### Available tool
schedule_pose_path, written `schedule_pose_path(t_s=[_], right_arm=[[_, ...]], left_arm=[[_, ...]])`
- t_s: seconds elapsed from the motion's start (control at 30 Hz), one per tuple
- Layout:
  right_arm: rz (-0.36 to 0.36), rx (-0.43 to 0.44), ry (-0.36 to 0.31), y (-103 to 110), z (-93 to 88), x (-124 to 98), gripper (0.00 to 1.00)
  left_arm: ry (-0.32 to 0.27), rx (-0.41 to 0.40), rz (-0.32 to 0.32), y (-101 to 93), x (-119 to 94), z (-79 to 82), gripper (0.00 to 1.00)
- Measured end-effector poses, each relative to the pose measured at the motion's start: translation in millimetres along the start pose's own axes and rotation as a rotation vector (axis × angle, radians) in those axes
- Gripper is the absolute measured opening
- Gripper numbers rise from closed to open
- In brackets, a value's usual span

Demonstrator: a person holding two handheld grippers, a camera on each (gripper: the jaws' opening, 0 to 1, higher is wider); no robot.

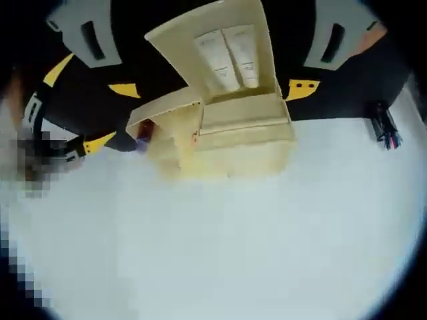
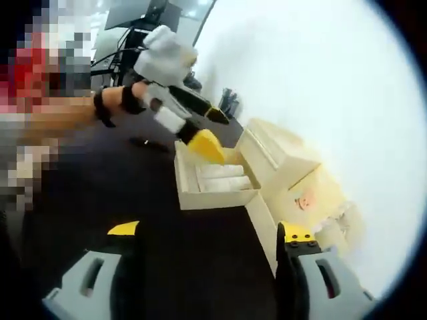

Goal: Open the drawer, pick up the cosmetic bottles from the table one by one, place them into the drawer, release the gripper, close the drawer, and move the gripper away

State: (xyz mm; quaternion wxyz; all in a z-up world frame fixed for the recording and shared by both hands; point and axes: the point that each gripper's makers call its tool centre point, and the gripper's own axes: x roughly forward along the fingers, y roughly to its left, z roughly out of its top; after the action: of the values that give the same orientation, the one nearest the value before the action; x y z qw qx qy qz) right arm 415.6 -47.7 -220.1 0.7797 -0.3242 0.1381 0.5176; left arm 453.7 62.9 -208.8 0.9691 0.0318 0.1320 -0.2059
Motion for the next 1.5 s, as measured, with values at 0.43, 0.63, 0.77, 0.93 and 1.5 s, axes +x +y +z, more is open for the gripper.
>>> schedule_pose_path(t_s=[0.43, 0.63, 0.77, 0.93, 1.5], right_arm=[[-0.061, 0.054, -0.062, -1.1, 1.3, 16.2, 0.81], [-0.057, 0.074, -0.095, 3.7, -1.7, 27.3, 0.93], [-0.073, 0.061, -0.088, 1.9, -5.3, 35.8, 0.93], [-0.072, 0.085, -0.126, -3.3, -2.9, 43.8, 0.93], [-0.118, 0.075, -0.186, 3.2, -0.9, 74.1, 0.93]], left_arm=[[0.095, 0.182, -0.145, -7.2, -35.1, -33.4, 0.96], [0.090, 0.206, -0.225, -7.8, -52.3, -38.6, 0.96], [0.093, 0.216, -0.252, -4.1, -59.8, -47.3, 0.96], [0.041, 0.137, -0.315, -2.0, -65.1, -54.0, 0.96], [0.074, 0.150, -0.337, 11.4, -65.0, -98.8, 0.96]])
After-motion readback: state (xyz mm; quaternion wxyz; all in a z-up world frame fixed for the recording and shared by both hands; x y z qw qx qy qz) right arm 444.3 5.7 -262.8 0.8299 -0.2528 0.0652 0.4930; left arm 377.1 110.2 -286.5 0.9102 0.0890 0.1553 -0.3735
